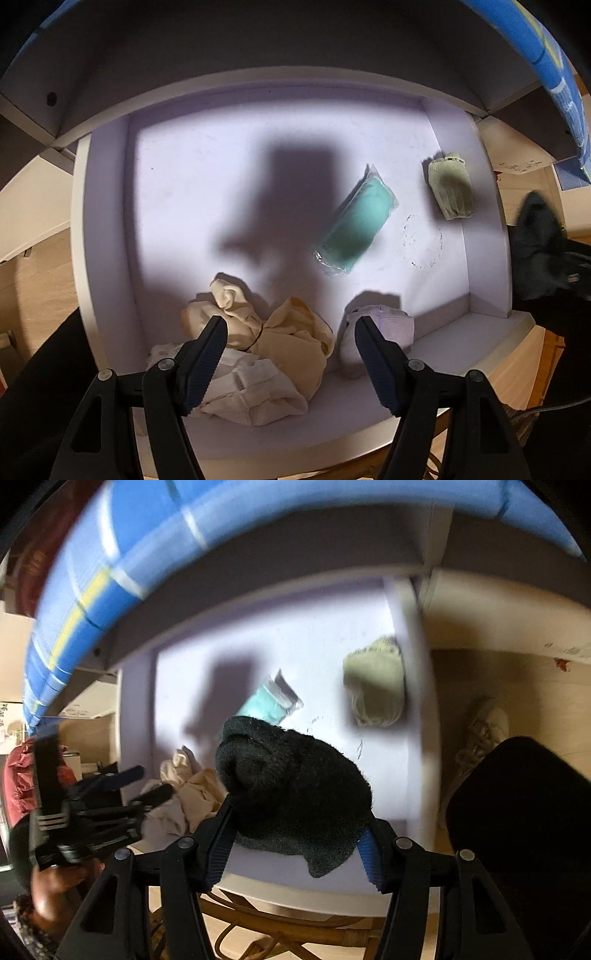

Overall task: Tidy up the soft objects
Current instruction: 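Lift the dark grey bundle out of the drawer with the right tool toward the tray, then lower the dark grey bundle into the gold tray and open the right tool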

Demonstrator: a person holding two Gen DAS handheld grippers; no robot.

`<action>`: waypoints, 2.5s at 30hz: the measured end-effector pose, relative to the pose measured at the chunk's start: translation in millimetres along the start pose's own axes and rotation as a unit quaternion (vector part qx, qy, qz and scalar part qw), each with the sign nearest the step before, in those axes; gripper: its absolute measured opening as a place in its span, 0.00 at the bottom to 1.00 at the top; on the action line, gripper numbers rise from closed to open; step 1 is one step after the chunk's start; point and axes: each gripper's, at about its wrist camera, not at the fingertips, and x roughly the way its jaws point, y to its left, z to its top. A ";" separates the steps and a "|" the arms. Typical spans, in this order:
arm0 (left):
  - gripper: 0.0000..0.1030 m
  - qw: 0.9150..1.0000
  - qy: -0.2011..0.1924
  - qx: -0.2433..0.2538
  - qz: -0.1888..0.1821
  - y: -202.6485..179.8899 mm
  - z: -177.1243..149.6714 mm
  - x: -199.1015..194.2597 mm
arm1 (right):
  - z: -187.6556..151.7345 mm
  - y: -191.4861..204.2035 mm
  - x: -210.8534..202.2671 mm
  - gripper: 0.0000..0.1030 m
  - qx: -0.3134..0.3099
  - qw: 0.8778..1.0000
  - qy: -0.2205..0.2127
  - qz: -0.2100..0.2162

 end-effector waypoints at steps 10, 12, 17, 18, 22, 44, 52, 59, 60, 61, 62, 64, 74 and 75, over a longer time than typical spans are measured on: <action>0.70 1.000 0.005 0.013 0.000 -17.4 10.3 20.6 | 5.8 1.7 -71.8 0.59 -0.008 0.998 -0.058 0.008; 0.70 1.000 0.006 0.015 -0.008 -22.6 13.1 24.7 | 7.5 4.3 -84.1 0.59 -0.010 0.998 -0.066 0.012; 0.70 1.000 0.000 0.032 -0.001 -36.7 23.1 36.8 | 12.8 13.0 -114.6 0.59 -0.021 0.996 -0.087 0.015; 0.70 0.999 -0.001 0.037 0.004 -39.6 25.2 39.4 | 14.2 14.5 -121.5 0.59 -0.022 0.995 -0.091 0.019; 0.70 0.997 -0.003 0.069 0.030 -53.5 35.2 51.8 | 18.0 20.3 -143.4 0.59 -0.027 0.994 -0.106 0.023; 0.70 0.992 -0.005 0.119 0.046 -78.6 73.1 94.6 | 65.9 60.2 -254.5 0.59 -0.056 0.976 -0.205 0.050; 0.70 0.990 -0.015 0.126 0.066 -86.3 74.1 96.1 | 107.3 109.9 -270.8 0.59 -0.101 0.969 -0.217 0.057; 0.70 0.989 -0.015 0.130 0.072 -89.8 69.5 96.0 | 139.5 161.6 -255.6 0.59 -0.147 0.968 -0.193 0.066; 0.70 0.989 -0.015 0.130 0.072 -88.5 67.2 95.4 | 143.9 170.1 -251.5 0.59 -0.157 0.967 -0.188 0.065; 0.70 0.989 -0.014 0.130 0.073 -98.0 67.5 101.7 | 148.3 177.7 -247.5 0.59 -0.166 0.967 -0.184 0.061; 0.70 0.989 -0.013 0.129 0.073 -97.8 67.8 101.5 | 154.3 187.9 -241.8 0.59 -0.179 0.966 -0.180 0.052; 0.70 0.989 -0.011 0.126 0.073 -97.5 68.5 101.5 | 162.5 199.5 -233.5 0.59 -0.196 0.964 -0.174 0.040; 0.61 0.991 -0.002 0.113 0.073 -93.2 76.2 99.8 | 209.6 275.3 -168.1 0.59 -0.276 0.950 -0.140 -0.047; 0.59 0.991 -0.002 0.111 0.069 -92.2 81.0 98.2 | 211.7 281.2 -162.0 0.59 -0.282 0.948 -0.138 -0.055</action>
